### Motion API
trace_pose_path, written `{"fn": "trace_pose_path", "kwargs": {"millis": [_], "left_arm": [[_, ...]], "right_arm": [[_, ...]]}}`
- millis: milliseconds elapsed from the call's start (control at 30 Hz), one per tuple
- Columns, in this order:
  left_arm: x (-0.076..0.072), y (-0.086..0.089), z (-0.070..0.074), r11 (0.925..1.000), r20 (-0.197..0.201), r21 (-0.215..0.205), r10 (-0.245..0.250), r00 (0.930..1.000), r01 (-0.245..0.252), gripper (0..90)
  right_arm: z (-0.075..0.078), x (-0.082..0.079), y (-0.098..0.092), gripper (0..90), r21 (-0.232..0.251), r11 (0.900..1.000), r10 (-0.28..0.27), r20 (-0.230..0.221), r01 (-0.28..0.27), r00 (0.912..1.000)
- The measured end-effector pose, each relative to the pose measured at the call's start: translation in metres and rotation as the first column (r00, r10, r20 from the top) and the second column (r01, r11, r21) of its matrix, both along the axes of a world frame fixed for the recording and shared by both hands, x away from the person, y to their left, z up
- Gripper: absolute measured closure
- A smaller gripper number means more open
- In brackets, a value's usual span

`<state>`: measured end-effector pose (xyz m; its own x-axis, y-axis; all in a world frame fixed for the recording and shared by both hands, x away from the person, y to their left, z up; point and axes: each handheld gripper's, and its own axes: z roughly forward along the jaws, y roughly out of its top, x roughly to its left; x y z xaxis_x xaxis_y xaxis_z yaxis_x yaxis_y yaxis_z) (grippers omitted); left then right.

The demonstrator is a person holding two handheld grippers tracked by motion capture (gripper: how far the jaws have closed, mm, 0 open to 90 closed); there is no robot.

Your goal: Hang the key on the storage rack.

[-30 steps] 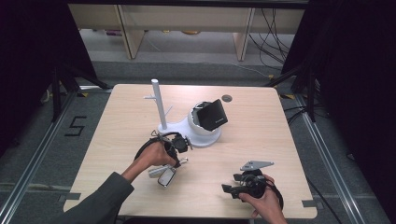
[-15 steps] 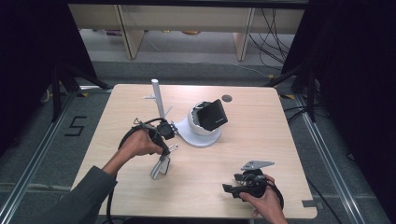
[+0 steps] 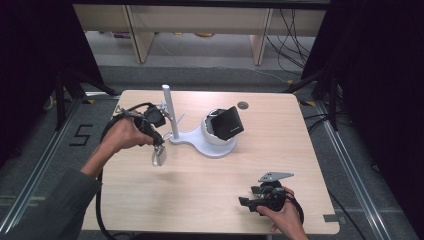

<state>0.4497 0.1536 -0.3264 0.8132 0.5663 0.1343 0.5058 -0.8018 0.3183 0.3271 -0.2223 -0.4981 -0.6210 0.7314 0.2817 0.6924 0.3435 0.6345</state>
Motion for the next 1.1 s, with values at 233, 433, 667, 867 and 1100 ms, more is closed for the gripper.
{"fn": "trace_pose_path", "kwargs": {"millis": [233,433,667,867,1100], "left_arm": [[0.01,0.02,0.033,0.9974,0.046,-0.001,0.072,0.9964,-0.072,75.4],[0.019,0.026,0.044,0.9939,0.066,0.005,0.11,0.9918,-0.11,75.4],[0.027,0.031,0.052,0.9901,0.084,-0.008,0.14,0.9866,-0.14,75.4],[0.039,0.034,0.052,0.9835,0.086,-0.031,0.18,0.9798,-0.178,75.4],[0.046,0.032,0.046,0.9815,0.082,-0.046,0.189,0.9785,-0.186,75.3]], "right_arm": [[0.002,-0.001,0.0,31.4,-0.002,1.0,-0.004,-0.016,0.004,0.9999],[0.0,0.0,0.0,31.4,0.004,1.0,0.001,0.001,-0.001,1.0],[0.0,0.0,0.0,31.4,0.0,1.0,-0.002,-0.003,0.002,1.0],[0.0,-0.001,0.002,31.3,0.007,1.0,-0.012,-0.006,0.012,0.9999],[-0.001,0.0,0.001,31.3,0.008,1.0,-0.001,0.005,0.001,1.0]]}}
